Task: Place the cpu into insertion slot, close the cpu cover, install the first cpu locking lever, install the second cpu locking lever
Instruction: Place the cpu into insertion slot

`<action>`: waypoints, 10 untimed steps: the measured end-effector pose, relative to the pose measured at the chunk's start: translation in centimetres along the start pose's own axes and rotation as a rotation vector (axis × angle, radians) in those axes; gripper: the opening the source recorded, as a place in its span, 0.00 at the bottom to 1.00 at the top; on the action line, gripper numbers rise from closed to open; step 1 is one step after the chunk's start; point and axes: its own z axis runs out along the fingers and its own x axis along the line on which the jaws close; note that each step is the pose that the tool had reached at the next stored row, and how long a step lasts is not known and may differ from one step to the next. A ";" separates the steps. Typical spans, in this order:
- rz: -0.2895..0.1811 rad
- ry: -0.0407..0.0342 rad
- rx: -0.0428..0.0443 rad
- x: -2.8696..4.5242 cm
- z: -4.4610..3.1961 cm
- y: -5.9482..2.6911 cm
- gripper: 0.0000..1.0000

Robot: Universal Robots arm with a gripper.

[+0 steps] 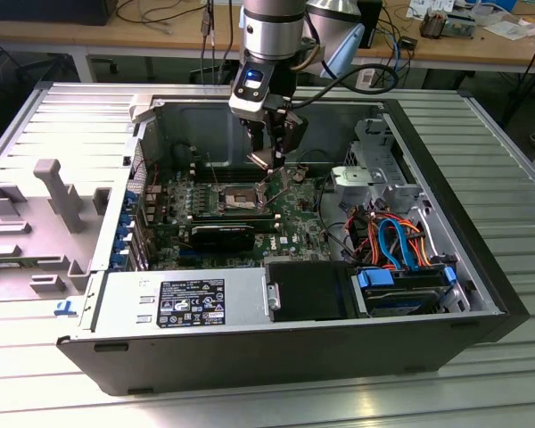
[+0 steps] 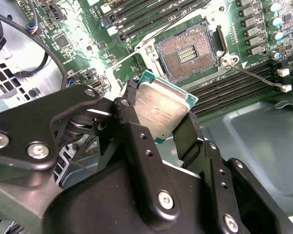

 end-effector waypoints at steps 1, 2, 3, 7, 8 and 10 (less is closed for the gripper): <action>0.001 -0.0001 0.0002 0.00 0.00 0.00 0.54; 0.001 -0.0005 0.0004 0.00 0.00 0.00 0.54; 0.002 -0.0008 0.0008 0.00 0.00 0.00 0.54; 0.006 -0.0021 0.0020 0.00 0.00 0.00 0.54; 0.007 -0.0024 0.0023 0.00 0.00 0.00 0.54; 0.008 -0.0032 0.0030 0.00 0.00 0.00 0.54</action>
